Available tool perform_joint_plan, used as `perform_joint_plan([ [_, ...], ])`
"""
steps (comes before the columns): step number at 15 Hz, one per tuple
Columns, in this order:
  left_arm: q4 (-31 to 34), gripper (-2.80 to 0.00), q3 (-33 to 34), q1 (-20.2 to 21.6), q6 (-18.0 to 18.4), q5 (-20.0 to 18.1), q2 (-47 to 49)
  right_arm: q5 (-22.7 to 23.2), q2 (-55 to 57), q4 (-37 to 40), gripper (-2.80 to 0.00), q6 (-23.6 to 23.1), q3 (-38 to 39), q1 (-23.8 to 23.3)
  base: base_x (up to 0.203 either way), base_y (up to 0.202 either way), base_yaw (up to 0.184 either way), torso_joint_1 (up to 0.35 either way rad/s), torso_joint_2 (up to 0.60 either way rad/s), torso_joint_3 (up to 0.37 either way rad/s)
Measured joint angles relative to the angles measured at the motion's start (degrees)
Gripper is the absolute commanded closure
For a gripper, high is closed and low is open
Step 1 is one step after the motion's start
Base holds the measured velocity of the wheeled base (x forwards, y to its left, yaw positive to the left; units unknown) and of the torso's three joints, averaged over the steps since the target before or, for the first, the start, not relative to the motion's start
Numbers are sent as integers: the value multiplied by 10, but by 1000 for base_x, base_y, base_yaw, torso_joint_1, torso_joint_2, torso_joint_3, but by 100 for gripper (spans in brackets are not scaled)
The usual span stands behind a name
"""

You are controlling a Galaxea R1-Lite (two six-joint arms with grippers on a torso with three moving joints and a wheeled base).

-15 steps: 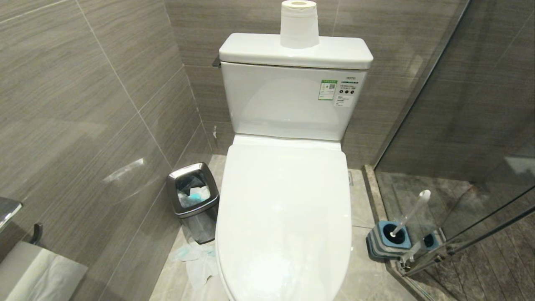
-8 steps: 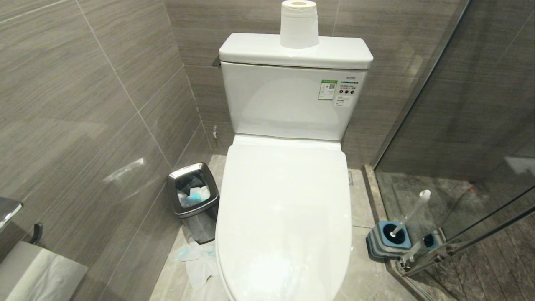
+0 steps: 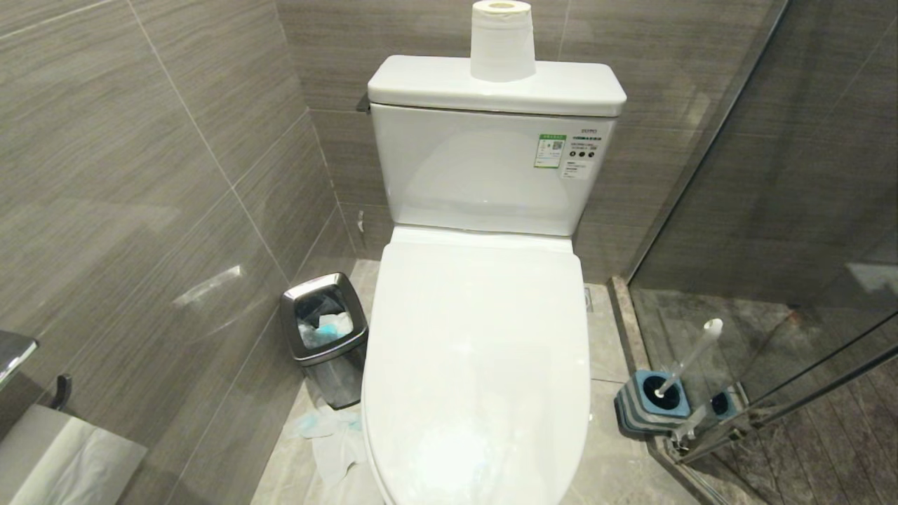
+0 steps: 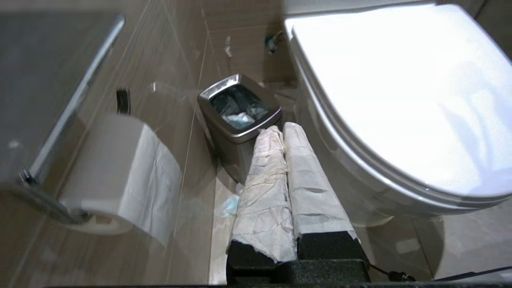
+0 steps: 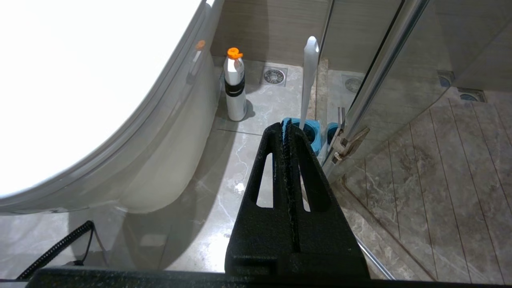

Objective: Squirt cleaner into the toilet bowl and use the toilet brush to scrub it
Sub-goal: Use the left hand to lift the toilet lid slightly

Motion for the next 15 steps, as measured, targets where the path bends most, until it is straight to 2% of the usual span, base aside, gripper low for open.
perform_joint_plan([
  [4,12,0,-101,0,11,-24,81,0,0,0,0,0,0,0,0,0,0,0,0,0],
  [11,13,0,-314,-9,18,-35,332,0,0,0,0,0,0,0,0,0,0,0,0,0],
  [13,20,0,-348,-34,18,-43,392,0,0,0,0,0,0,0,0,0,0,0,0,0],
  [15,55,0,-362,-75,18,-44,426,0,0,0,0,0,0,0,0,0,0,0,0,0],
])
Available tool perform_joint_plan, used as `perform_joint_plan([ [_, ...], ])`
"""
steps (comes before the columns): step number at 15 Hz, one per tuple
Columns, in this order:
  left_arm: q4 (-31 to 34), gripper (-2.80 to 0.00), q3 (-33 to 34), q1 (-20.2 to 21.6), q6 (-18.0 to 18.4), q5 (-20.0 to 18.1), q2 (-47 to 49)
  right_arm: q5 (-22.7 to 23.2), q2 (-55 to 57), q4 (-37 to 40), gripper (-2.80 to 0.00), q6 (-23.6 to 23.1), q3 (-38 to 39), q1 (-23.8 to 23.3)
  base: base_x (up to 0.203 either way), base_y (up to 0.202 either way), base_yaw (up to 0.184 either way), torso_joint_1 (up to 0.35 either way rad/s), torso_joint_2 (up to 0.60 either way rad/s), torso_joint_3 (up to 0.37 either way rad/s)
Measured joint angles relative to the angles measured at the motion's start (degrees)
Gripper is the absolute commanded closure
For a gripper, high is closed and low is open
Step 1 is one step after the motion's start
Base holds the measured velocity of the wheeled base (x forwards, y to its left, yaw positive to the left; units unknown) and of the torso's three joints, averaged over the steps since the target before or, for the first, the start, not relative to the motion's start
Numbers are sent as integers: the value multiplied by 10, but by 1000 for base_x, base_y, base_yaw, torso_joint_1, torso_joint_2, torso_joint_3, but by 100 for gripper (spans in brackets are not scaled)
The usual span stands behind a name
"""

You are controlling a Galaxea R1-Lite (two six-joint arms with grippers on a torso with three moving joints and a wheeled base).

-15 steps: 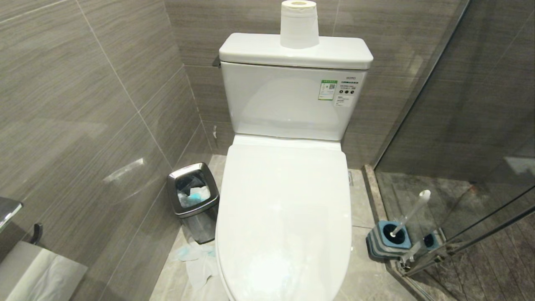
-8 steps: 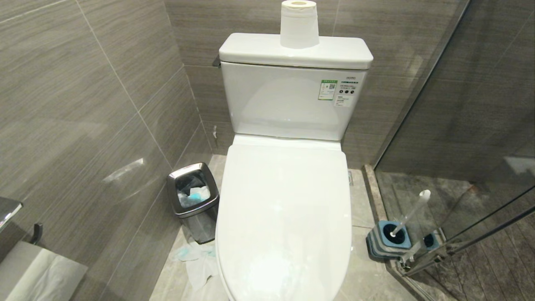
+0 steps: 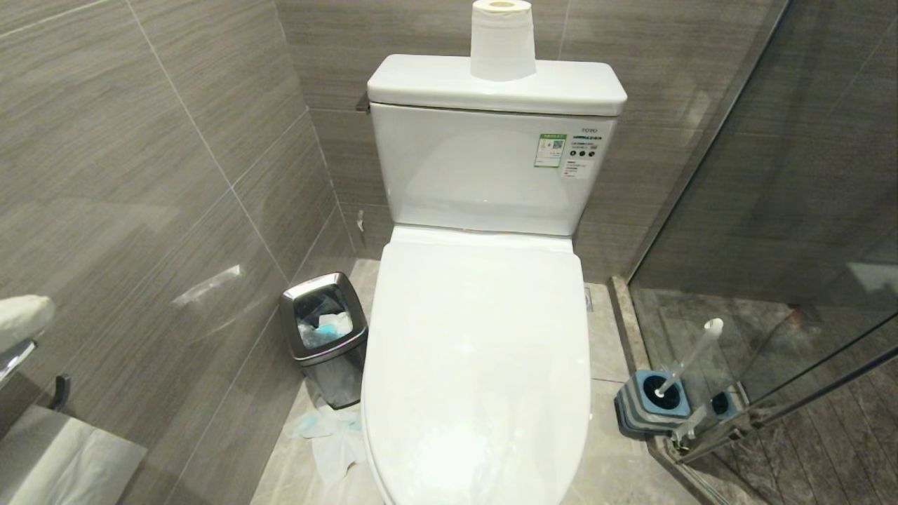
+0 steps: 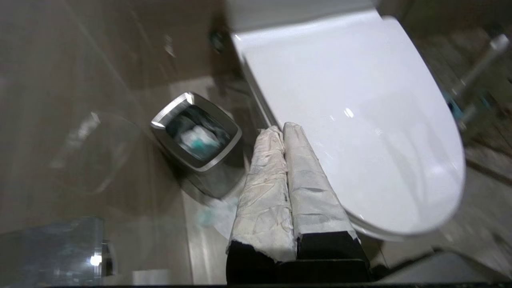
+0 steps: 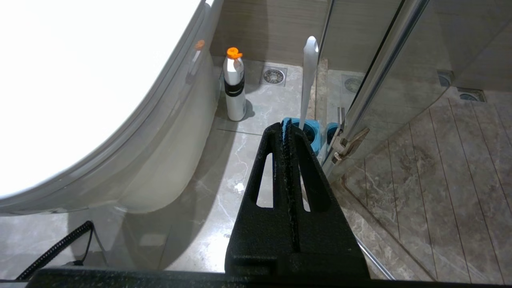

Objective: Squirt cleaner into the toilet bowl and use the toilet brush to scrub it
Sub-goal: Use the left hand to lift the toilet lid slightly

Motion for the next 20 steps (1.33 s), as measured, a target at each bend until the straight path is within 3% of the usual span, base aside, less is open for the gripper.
perform_joint_plan([
  [3,78,0,-2,-45,0,2,28,0,0,1,0,0,0,0,0,0,0,0,0,0],
  [5,69,0,12,-54,0,5,53,0,0,0,0,0,0,0,0,0,0,0,0,0],
  [12,-118,0,118,-45,-24,58,209,0,0,1,0,0,0,0,0,0,0,0,0,0],
  [17,-256,0,214,-41,-43,72,299,0,0,1,0,0,0,0,0,0,0,0,0,0],
  [20,-274,0,251,-40,-45,84,327,0,0,0,0,0,0,0,0,0,0,0,0,0],
])
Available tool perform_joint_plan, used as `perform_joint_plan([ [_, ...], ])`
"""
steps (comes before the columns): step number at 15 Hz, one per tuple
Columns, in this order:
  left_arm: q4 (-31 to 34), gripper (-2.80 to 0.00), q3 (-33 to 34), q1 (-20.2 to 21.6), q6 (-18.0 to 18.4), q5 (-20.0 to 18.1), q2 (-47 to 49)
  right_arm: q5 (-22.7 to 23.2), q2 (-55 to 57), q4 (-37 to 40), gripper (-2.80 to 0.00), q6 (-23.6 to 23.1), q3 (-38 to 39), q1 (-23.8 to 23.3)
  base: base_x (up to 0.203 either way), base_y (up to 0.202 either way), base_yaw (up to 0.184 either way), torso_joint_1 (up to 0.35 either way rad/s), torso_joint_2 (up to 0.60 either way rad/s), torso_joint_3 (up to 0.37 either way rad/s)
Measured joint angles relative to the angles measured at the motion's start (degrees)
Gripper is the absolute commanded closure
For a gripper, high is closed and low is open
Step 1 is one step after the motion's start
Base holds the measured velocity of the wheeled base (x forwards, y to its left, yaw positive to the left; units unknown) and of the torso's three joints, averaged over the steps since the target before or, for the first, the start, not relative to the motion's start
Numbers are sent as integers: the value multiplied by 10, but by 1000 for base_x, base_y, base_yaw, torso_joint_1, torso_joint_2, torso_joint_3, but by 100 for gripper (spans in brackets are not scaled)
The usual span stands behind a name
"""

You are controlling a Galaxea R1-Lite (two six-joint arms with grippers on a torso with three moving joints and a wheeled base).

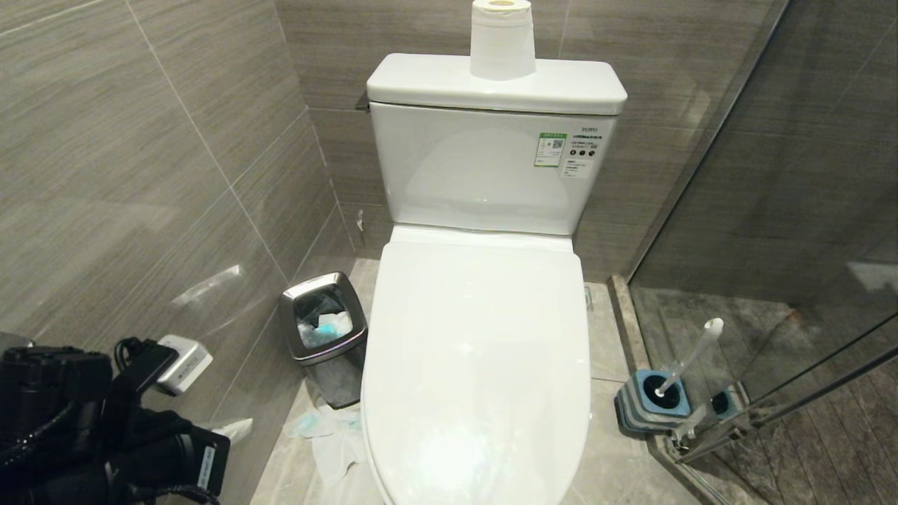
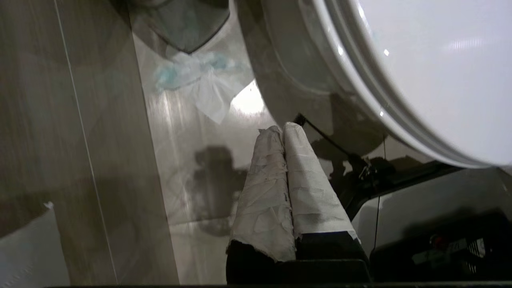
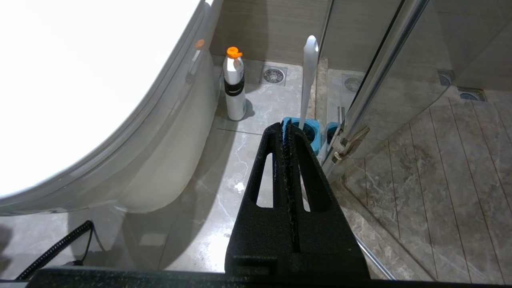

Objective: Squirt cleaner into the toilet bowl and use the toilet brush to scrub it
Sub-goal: Use the left hand to lift the toilet lid slightly

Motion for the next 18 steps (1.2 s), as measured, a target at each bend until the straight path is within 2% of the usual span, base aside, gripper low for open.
perform_joint_plan([
  [6,-29,0,45,-9,0,7,38,0,0,0,0,0,0,0,0,0,0,0,0,0],
  [9,-84,0,60,-60,1,17,55,0,0,0,0,0,0,0,0,0,0,0,0,0],
  [12,-113,0,63,-116,-2,58,60,0,0,0,0,0,0,0,0,0,0,0,0,0],
  [18,-69,0,63,-128,-10,95,89,0,0,0,0,0,0,0,0,0,0,0,0,0],
])
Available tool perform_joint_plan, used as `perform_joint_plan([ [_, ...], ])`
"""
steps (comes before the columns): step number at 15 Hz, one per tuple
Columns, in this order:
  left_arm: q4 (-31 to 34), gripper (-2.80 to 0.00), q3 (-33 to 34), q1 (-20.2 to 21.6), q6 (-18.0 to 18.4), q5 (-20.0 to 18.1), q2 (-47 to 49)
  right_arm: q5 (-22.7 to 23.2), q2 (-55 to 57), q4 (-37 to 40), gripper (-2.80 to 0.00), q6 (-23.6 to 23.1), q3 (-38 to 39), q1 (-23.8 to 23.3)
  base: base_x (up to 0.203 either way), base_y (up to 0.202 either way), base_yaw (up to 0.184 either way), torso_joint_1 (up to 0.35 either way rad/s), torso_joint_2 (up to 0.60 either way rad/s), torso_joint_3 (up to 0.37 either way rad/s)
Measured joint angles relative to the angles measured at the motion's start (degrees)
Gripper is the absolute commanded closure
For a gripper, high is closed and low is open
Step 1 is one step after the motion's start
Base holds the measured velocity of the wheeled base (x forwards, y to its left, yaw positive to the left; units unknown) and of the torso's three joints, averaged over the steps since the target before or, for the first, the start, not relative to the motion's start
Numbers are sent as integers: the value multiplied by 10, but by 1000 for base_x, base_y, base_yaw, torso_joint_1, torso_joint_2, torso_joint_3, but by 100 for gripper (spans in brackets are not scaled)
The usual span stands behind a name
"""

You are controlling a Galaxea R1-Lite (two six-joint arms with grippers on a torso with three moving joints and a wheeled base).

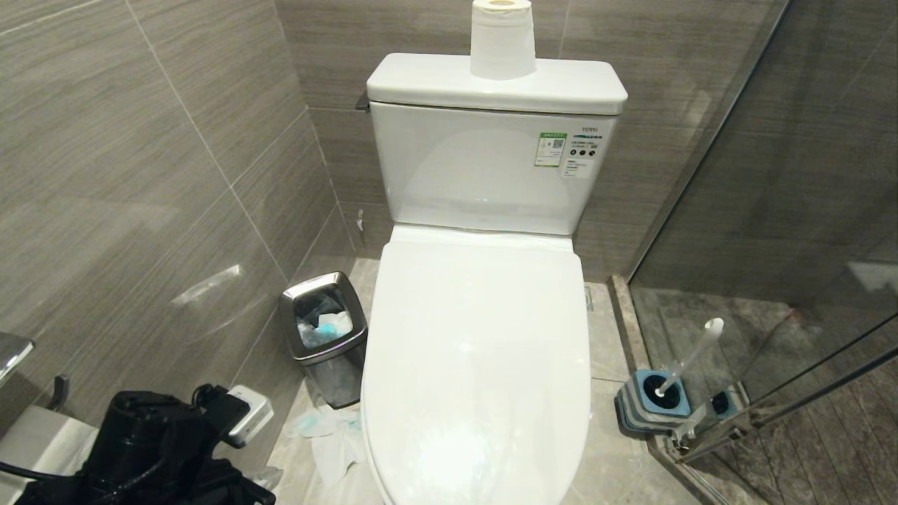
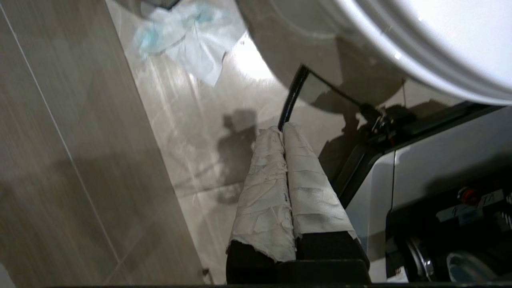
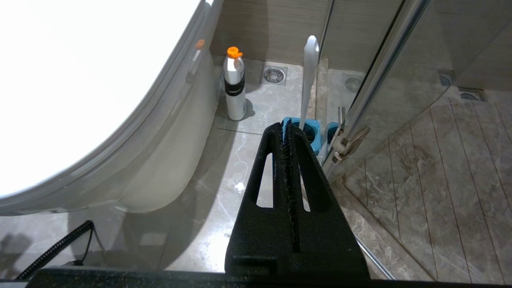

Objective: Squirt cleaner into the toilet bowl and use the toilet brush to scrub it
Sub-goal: Use the left hand to lift the toilet lid slightly

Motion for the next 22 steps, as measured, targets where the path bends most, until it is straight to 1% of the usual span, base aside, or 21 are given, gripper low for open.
perform_joint_plan([
  [2,17,0,-1,-6,0,9,10,0,0,0,0,0,0,0,0,0,0,0,0,0],
  [6,40,0,-1,-43,-5,13,34,0,0,0,0,0,0,0,0,0,0,0,0,0],
  [11,37,0,-18,-67,-47,6,87,0,0,0,0,0,0,0,0,0,0,0,0,0],
  [12,37,0,-20,-68,-61,-3,97,0,0,0,0,0,0,0,0,0,0,0,0,0],
  [14,32,0,-26,-69,-103,-31,116,0,0,0,0,0,0,0,0,0,0,0,0,0],
  [16,18,0,-33,-69,-147,-38,132,0,0,0,0,0,0,0,0,0,0,0,0,0],
  [17,16,0,-35,-65,-163,-44,137,0,0,0,0,0,0,0,0,0,0,0,0,0],
  [18,16,0,-36,-59,-175,-57,141,0,0,0,0,0,0,0,0,0,0,0,0,0],
  [19,15,0,-38,-48,-185,-80,144,0,0,0,0,0,0,0,0,0,0,0,0,0],
  [20,15,0,-39,-35,-190,-101,145,0,0,0,0,0,0,0,0,0,0,0,0,0],
  [22,6,0,-39,-7,-192,-125,147,0,0,0,0,0,0,0,0,0,0,0,0,0],
])
